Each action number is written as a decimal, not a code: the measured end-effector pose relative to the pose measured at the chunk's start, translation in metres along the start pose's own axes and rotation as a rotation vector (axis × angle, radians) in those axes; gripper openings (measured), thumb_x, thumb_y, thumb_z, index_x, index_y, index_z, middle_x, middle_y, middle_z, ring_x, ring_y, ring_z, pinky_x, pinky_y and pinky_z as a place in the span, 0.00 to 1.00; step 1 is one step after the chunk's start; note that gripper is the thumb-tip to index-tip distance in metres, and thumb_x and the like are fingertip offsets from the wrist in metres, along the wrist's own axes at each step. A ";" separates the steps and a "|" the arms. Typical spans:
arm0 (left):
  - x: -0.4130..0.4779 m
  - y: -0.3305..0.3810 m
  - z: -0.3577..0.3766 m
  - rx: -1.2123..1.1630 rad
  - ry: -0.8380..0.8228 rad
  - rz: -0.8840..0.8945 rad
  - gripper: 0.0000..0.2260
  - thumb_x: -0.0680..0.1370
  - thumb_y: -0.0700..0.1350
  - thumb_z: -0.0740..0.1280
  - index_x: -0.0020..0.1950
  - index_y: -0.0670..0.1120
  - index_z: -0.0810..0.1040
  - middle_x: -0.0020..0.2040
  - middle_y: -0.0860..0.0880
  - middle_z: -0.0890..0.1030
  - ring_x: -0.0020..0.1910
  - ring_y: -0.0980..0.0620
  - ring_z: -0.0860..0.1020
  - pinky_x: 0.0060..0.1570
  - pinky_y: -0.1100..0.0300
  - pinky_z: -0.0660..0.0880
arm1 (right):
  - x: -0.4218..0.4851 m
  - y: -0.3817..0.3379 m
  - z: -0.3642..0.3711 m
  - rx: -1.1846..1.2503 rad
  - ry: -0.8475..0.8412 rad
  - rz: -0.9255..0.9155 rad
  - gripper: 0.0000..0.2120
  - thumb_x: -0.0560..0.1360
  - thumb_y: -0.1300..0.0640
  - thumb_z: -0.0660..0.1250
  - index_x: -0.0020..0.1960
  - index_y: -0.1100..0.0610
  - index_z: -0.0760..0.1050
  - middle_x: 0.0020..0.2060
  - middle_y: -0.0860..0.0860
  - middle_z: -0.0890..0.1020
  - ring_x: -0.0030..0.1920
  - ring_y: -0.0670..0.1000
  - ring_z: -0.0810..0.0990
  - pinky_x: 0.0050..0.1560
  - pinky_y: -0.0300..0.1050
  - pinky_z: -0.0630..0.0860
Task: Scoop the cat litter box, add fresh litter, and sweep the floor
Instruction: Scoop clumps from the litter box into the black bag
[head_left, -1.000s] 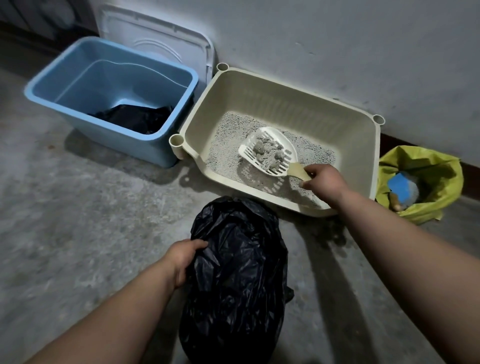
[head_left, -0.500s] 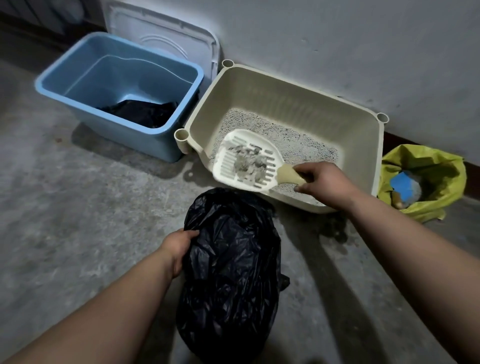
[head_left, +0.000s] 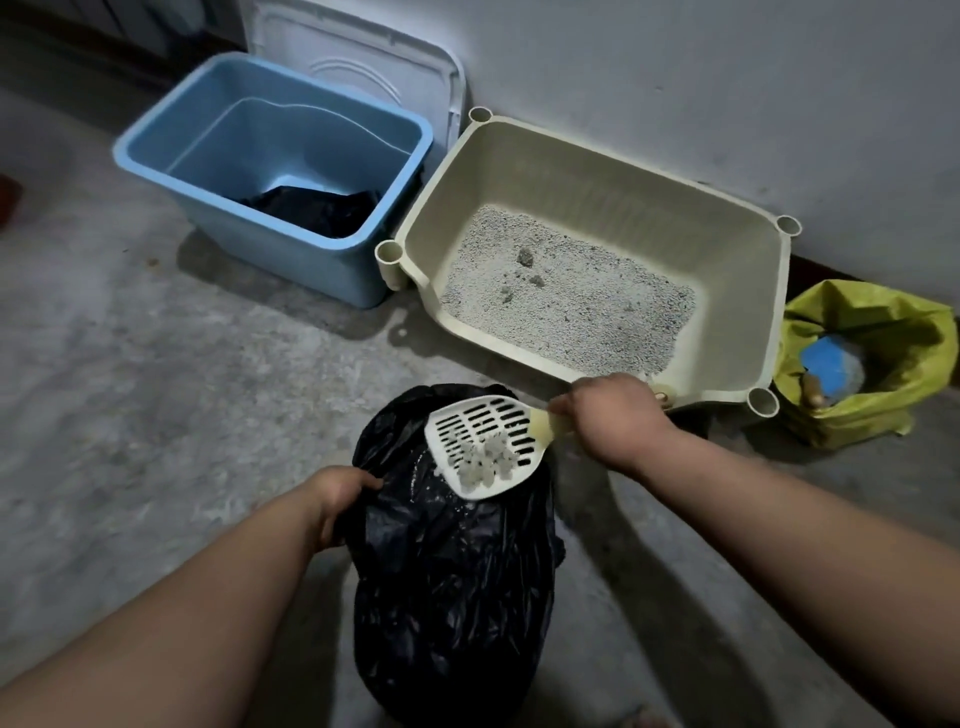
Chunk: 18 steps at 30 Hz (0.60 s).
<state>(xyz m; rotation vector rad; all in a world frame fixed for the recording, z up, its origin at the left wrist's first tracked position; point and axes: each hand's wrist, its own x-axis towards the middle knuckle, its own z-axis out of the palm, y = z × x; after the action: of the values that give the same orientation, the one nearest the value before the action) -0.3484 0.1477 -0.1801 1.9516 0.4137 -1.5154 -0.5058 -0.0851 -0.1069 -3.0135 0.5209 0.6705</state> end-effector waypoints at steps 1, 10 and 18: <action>-0.003 -0.001 -0.001 0.058 0.016 -0.008 0.08 0.77 0.38 0.62 0.40 0.38 0.75 0.25 0.43 0.79 0.23 0.46 0.77 0.25 0.62 0.74 | 0.001 -0.001 -0.002 -0.015 0.015 0.011 0.15 0.77 0.49 0.62 0.62 0.45 0.75 0.56 0.49 0.80 0.57 0.54 0.78 0.56 0.44 0.71; 0.005 0.028 0.006 0.782 0.342 0.647 0.44 0.67 0.49 0.72 0.76 0.58 0.49 0.75 0.46 0.57 0.72 0.42 0.62 0.70 0.47 0.63 | 0.005 -0.029 -0.007 -0.150 0.074 -0.153 0.14 0.78 0.56 0.56 0.58 0.48 0.77 0.49 0.50 0.78 0.53 0.53 0.76 0.53 0.46 0.66; 0.024 0.036 0.010 0.425 0.385 0.538 0.14 0.76 0.38 0.59 0.60 0.44 0.75 0.57 0.38 0.79 0.56 0.40 0.77 0.57 0.55 0.74 | 0.004 -0.009 -0.021 -0.226 0.236 0.006 0.07 0.74 0.49 0.66 0.49 0.48 0.80 0.41 0.49 0.78 0.46 0.53 0.77 0.48 0.46 0.67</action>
<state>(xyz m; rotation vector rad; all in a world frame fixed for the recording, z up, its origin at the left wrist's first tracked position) -0.3278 0.1105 -0.1941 2.4335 -0.2963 -0.9293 -0.4913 -0.0793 -0.0902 -3.3297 0.4903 0.3989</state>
